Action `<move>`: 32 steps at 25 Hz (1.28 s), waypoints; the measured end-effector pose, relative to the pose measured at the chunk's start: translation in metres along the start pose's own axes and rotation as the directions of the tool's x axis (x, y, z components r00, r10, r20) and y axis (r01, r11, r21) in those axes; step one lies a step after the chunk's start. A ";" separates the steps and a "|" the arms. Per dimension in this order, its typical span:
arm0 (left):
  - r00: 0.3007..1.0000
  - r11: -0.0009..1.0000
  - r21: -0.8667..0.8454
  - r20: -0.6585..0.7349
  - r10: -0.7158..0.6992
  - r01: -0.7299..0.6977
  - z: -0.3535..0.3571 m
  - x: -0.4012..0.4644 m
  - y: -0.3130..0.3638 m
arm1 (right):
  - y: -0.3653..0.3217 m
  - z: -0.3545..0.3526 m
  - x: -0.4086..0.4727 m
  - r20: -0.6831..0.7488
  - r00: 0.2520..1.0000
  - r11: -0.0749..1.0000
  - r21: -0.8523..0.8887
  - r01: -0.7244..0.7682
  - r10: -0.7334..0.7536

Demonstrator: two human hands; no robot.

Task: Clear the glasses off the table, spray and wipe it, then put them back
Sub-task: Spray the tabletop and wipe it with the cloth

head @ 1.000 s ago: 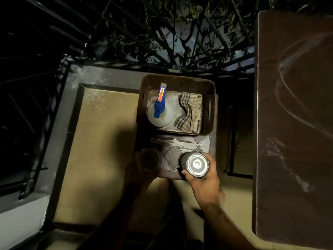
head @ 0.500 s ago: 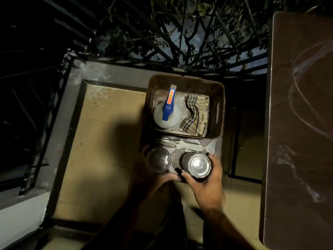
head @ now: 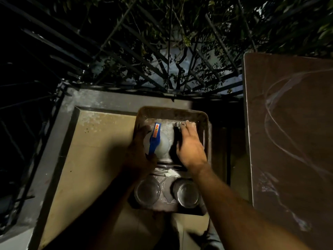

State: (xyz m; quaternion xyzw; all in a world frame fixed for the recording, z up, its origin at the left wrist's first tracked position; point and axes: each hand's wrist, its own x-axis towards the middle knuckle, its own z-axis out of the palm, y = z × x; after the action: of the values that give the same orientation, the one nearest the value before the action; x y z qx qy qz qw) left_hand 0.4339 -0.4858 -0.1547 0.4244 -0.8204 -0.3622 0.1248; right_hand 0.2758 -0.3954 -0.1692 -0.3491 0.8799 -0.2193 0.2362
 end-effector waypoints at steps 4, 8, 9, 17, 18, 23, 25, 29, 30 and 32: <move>0.998 0.994 -0.104 0.056 -0.039 0.045 0.011 0.009 -0.001 | 0.013 0.012 0.014 0.218 0.976 0.973 -0.227 0.039 0.012; 0.997 0.977 -0.199 0.037 -0.072 0.078 0.021 0.012 0.004 | 0.016 0.023 0.022 0.251 0.968 0.963 -0.267 0.040 0.029; 0.998 0.976 -0.211 0.029 -0.047 0.052 0.023 0.014 0.004 | 0.017 0.025 0.023 0.254 0.967 0.962 -0.271 0.034 0.037; 0.996 0.920 -0.387 -0.037 -0.086 0.065 0.032 0.017 0.010 | 0.021 0.036 0.029 0.157 0.983 0.995 -0.047 -0.092 0.099; 0.994 0.900 -0.427 -0.019 -0.108 0.090 0.030 0.017 0.011 | 0.018 0.032 0.029 0.121 0.983 0.987 0.060 -0.146 0.138; 0.989 0.805 -0.584 -0.024 -0.143 0.102 0.009 0.023 0.027 | 0.016 -0.003 0.013 0.095 0.890 0.669 0.626 -0.401 0.446; 0.995 0.848 -0.530 -0.065 -0.073 0.027 -0.006 0.019 0.047 | 0.012 -0.022 -0.003 0.222 0.851 0.311 0.862 -0.400 0.477; 0.994 0.911 -0.408 -0.111 0.018 -0.062 -0.033 0.001 0.100 | -0.005 -0.068 -0.039 0.439 0.842 -0.261 0.892 -0.369 0.312; 0.995 0.914 -0.402 -0.093 0.023 -0.059 -0.038 -0.003 0.112 | -0.011 -0.081 -0.048 0.462 0.841 -0.311 0.873 -0.375 0.282; 0.998 0.915 -0.400 -0.065 0.021 -0.045 -0.049 -0.011 0.134 | -0.024 -0.108 -0.066 0.477 0.846 -0.315 0.862 -0.398 0.237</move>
State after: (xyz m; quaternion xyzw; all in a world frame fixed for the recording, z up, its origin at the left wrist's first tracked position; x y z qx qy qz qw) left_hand 0.3843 -0.4504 -0.0254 0.3865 -0.7316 -0.5078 0.2397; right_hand 0.2689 -0.3399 -0.0532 0.2052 0.4279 -0.7173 0.5102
